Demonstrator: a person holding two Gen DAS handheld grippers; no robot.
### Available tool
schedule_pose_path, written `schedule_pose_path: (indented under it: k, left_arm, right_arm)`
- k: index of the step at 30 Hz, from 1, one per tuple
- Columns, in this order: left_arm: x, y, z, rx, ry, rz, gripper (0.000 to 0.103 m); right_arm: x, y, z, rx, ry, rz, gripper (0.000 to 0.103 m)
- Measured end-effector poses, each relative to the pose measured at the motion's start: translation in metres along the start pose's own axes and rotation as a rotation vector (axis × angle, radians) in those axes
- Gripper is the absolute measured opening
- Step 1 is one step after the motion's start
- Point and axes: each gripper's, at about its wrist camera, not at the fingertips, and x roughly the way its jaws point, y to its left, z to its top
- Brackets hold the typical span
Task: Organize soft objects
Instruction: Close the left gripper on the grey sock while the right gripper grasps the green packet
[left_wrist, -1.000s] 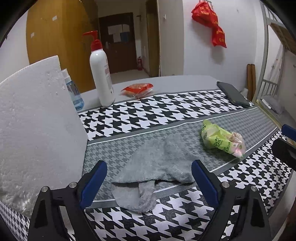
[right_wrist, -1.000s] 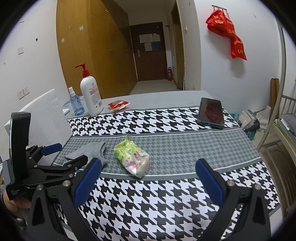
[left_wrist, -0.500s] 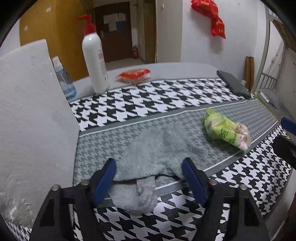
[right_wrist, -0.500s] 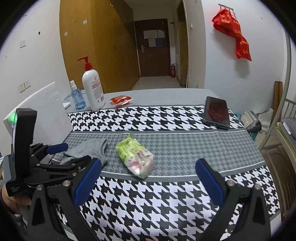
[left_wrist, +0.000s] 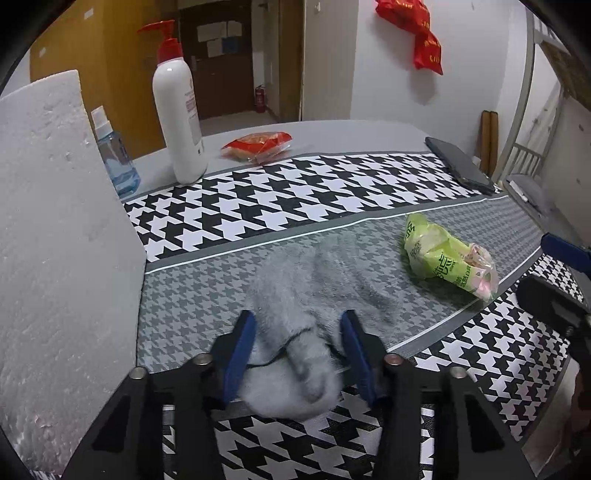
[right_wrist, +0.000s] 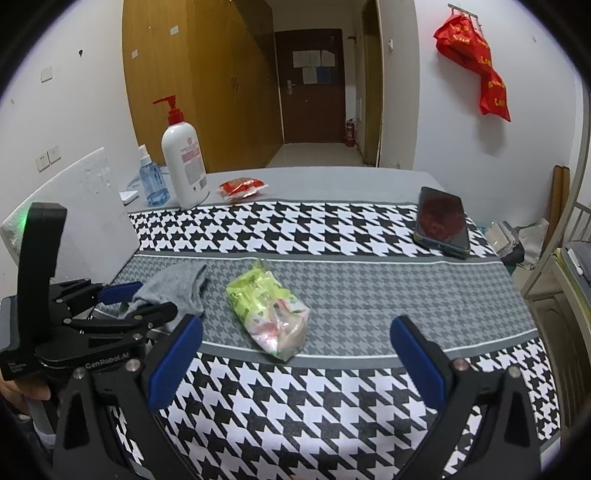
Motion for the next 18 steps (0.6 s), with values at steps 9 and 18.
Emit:
schedule_pose_path:
  k: [9, 18]
  left_arm:
    - [-0.009, 0.006, -0.003, -0.022, -0.036, -0.073, 0.014]
    - [-0.012, 0.01, -0.003, -0.034, -0.05, -0.081, 0.014]
  right_arm:
    - [0.013, 0.005, 0.005, -0.035, 0.039, 0.025, 0.102]
    - [0.037, 0.02, 0.006, -0.105, 0.091, 0.024, 0.102]
